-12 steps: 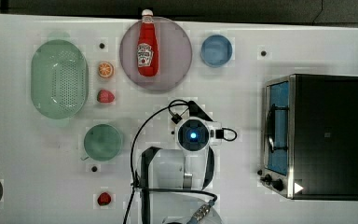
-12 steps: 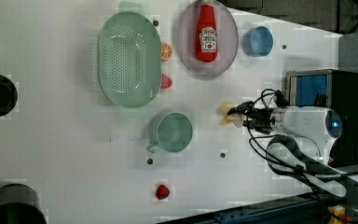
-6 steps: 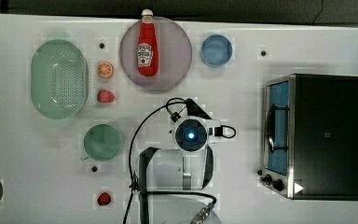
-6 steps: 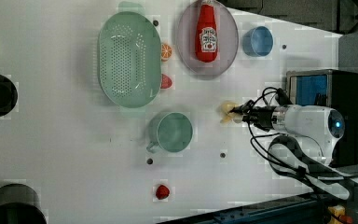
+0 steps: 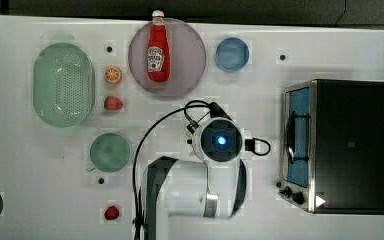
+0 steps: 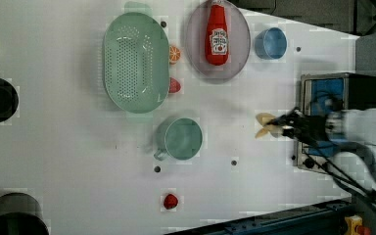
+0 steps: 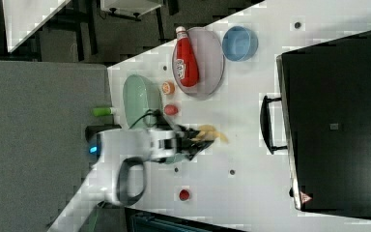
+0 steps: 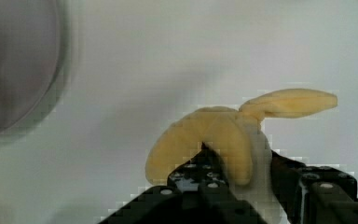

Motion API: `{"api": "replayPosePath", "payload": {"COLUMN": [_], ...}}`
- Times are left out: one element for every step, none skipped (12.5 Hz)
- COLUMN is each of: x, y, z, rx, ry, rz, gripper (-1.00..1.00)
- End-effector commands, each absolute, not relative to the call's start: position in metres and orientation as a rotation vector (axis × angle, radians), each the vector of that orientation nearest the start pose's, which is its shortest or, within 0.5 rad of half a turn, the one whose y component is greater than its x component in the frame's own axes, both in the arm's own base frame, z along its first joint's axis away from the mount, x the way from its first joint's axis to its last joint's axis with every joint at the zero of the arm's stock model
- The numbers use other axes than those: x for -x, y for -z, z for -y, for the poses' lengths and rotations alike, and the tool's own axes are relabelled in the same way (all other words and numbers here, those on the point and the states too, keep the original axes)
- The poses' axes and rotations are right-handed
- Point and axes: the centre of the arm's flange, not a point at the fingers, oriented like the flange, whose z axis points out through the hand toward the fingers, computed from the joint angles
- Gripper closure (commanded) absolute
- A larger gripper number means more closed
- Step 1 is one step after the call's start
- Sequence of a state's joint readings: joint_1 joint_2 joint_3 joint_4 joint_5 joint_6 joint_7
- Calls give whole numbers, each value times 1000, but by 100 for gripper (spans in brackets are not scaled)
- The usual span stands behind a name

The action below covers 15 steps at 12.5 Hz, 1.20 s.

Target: Pick Banana and place it in mug.

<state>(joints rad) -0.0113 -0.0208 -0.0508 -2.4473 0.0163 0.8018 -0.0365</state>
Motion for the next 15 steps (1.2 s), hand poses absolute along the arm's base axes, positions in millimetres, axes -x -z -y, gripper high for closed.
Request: {"api": "replayPosePath", "payload": {"x": [-486, -483, -480, -477, -475, -475, -475, -472, -469, -465, -460, -455, -449, -443, -439], "y": [-414, -443, -469, -488, -502, -512, -519, -522, -523, -520, -516, -511, -506, -498, -490], "z": [29, 29, 27, 20, 10, -6, -27, -51, -74, -98, -121, -145, -168, -187, -203], "rx": [2887, 2889, 2893, 2902, 2917, 2926, 2932, 2934, 2929, 2926, 2933, 2938, 2935, 2921, 2894], "ry": [-2, -14, -19, -21, -21, -10, 8, 10, 13, 19, 14, -1, -30, -74, -109], "rz": [-1234, -1234, -1226, -1212, -1187, -1174, -1166, -1191, -1228, -1261, -1266, -1252, -1240, -1245, -1278], "gripper": [32, 32, 32, 32, 32, 32, 32, 32, 32, 32, 32, 32, 32, 32, 32]}}
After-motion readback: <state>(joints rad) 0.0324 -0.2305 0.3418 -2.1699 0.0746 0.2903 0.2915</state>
